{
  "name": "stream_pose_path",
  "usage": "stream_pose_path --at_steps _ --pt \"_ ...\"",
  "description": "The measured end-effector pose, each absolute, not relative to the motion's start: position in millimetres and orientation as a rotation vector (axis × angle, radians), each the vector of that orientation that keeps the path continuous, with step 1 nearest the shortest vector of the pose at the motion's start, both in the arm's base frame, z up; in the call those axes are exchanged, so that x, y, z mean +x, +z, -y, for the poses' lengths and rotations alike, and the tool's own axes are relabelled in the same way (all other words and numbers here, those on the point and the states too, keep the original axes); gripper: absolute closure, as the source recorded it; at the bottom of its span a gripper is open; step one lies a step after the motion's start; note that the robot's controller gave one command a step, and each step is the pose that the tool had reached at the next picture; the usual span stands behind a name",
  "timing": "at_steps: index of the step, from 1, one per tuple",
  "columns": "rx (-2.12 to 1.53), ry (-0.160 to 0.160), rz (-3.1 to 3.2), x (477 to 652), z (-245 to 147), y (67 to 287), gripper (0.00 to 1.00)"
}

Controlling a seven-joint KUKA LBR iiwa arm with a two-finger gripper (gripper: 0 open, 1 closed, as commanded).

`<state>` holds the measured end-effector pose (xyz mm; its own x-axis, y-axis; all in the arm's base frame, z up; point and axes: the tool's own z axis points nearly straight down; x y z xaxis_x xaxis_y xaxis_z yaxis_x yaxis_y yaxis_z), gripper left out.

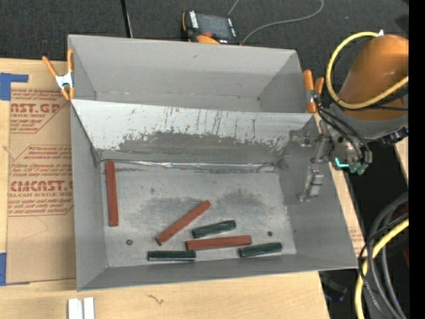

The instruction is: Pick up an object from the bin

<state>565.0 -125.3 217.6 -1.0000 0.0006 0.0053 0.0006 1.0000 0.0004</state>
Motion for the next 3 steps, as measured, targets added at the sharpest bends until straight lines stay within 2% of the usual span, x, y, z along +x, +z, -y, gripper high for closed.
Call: stream_pose_path --at_steps 1,2,3 --pt "0.12 -0.007 3.129 501.0 34 116 0.0" --pt "0.161 -0.004 3.137 492.7 -12 67 0.0" --pt "0.157 0.0 3.137 493.1 -10 69 1.0"
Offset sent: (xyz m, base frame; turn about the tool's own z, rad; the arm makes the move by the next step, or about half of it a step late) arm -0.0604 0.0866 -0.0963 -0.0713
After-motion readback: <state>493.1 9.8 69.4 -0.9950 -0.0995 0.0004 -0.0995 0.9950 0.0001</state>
